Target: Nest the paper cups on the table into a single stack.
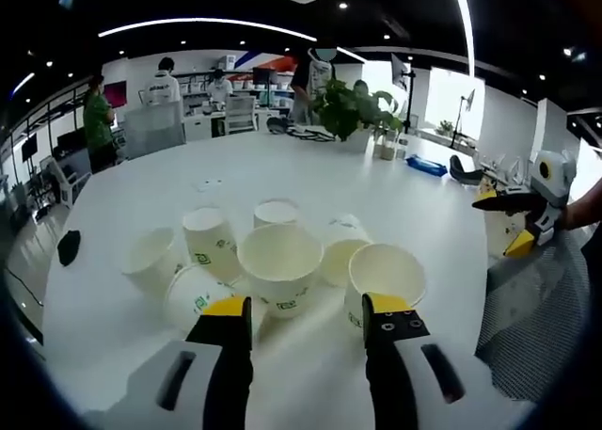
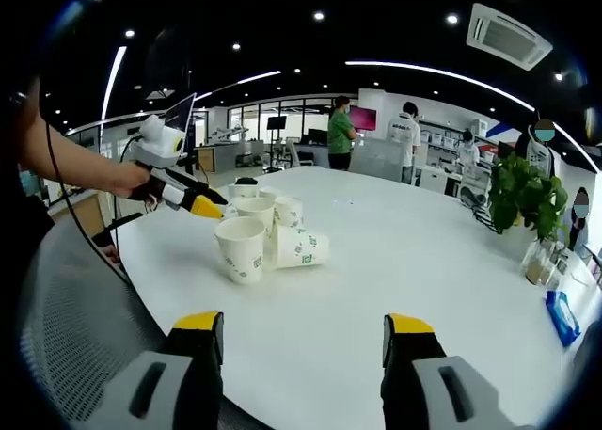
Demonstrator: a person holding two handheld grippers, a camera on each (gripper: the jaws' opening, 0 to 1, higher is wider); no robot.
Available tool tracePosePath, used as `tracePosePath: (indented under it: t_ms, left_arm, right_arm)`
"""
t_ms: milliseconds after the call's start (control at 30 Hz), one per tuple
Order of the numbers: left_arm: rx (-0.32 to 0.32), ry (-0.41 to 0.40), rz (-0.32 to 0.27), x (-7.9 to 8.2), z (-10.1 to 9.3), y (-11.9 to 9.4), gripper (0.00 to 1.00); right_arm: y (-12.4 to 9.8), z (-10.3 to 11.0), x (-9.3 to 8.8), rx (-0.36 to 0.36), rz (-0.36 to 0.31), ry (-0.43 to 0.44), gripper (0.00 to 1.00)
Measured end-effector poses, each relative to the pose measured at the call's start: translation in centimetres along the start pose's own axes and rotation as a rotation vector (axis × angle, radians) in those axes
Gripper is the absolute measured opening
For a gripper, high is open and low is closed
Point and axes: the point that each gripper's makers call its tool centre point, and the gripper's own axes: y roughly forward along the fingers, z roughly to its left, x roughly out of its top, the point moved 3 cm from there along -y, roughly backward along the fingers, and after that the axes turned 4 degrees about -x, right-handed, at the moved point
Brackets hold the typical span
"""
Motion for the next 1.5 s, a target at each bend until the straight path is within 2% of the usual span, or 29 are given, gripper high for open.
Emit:
tracePosePath:
  t_ms: [200,400,567,1067,1300,1433,1500]
  left_arm:
    - [0.023,0.005,-0.008,1.1,1.0,0.5,0.44]
    - [0.057,-0.002,-0.015,1.9,3.0,1.4,0.41]
    - [0.079,-0.041,-0.012,2.2,4.3,2.4,0.38]
    - [0.085,-0.073,0.052,2.5,5.1,5.2,0.28]
    - [0.094,-0.077,0.068,2.3,5.9,5.8,0.18]
    - [0.095,-0.068,0.077,2.3,5.9,5.7,0.05]
    - [0.089,-0.069,0.075,2.3,5.8,5.7,0.03]
  right_arm:
    - [0.0,0.0,-0.1,0.000,0.004,-0.003,0.67]
    - [0.0,0.0,0.0,-0.003,0.003,-0.002,0.67]
    - [0.0,0.0,0.0,-0.002,0.004,-0.002,0.67]
    - [-0.1,0.1,0.5,-0.001,-0.027,0.007,0.71]
    - [-0.1,0.0,0.3,-0.003,-0.018,0.003,0.70]
    - [-0.1,0.0,0.3,-0.002,-0.015,0.003,0.69]
    - [-0.1,0.0,0.3,-0.002,-0.014,0.003,0.69]
